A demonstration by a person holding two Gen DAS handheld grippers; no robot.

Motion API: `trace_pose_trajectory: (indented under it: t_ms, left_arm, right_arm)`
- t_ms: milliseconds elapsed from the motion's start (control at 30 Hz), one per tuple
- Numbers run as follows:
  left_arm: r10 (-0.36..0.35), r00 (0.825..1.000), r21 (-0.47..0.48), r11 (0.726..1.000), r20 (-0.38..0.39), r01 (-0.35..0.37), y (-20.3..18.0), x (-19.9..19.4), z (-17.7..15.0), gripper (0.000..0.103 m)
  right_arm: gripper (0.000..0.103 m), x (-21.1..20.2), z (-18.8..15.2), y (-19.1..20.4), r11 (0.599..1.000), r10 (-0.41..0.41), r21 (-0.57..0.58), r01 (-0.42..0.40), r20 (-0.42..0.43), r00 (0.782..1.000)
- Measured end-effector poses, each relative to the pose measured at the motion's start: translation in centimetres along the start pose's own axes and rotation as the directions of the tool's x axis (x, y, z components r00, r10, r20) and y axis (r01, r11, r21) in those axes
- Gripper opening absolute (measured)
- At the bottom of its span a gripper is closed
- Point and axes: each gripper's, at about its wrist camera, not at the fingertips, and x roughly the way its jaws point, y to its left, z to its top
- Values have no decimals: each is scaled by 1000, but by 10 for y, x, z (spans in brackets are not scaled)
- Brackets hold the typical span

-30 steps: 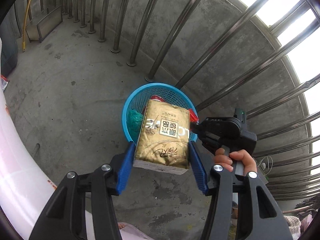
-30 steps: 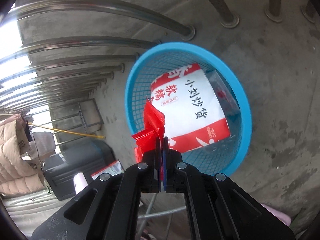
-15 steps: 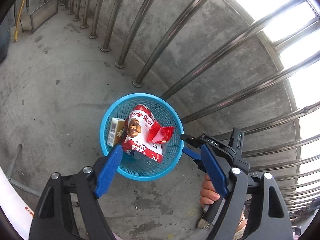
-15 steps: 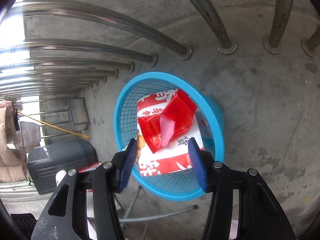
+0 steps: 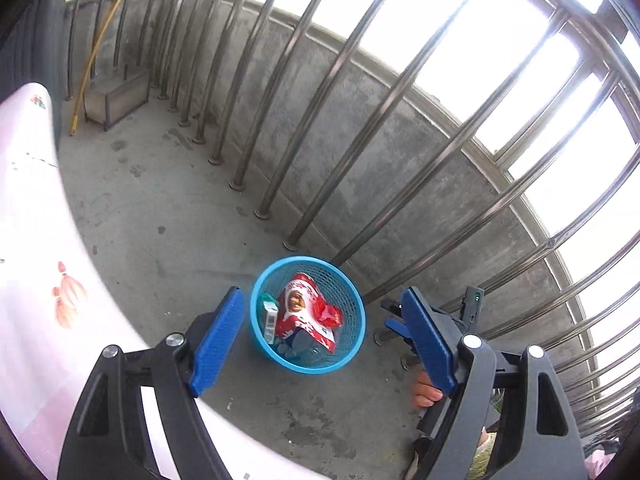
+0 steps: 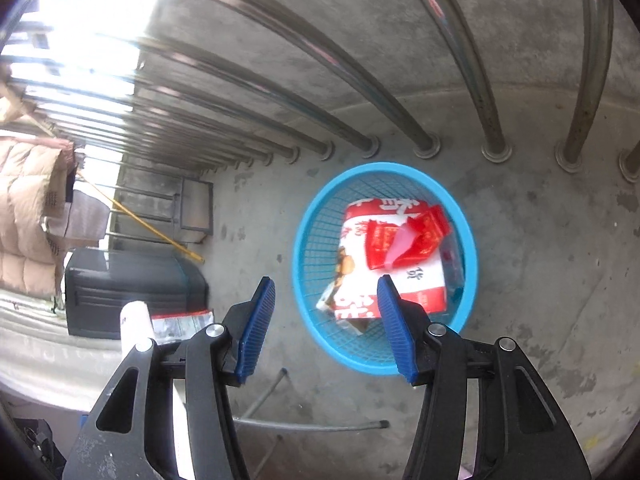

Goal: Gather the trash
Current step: 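Open both grippers to drop the box and wrapper into the wastebasket, then move both tools back to the table toward the purple noodle bag and blue box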

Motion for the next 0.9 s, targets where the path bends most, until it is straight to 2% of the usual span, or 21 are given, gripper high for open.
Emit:
trace_pose_trajectory:
  t_ms: [100,200,300,433,533,633,767,900]
  left_arm:
    - [60,994,-7,998,90,-60,14,-46,-11,78]
    - [112,979,-35,994,173,-107,33,-92,-23,78]
    - [173,952,-82,984,253,-157,59,-138,-36,78]
    - [259,905,-181,961,337,-208,101,-196,-56,78]
    - [339,858,-273,930,386,-244,139,-237,-74,78]
    - [412,818,-371,890,402,-266,180,-272,-95,78]
    - [480,789,-482,833,384,-272,236,-297,-120,63]
    - [534,773,-552,780,343,-294,276,-302,-138,53]
  right_arm:
    - [52,-9,-12,34,994,20,-110,-21,-8,1000]
    - [52,-17,-26,75,971,26,-235,-34,-36,999]
    - [52,-25,-40,116,935,63,-344,-84,-72,995]
    - [52,-32,-67,172,869,109,-471,-150,-114,988]
    - [52,-28,-95,217,800,132,-565,-203,-164,978]
    - [52,-14,-126,259,727,136,-639,-249,-221,966]
    - [52,18,-169,314,645,109,-707,-290,-290,951]
    - [52,58,-212,365,556,72,-768,-317,-335,939]
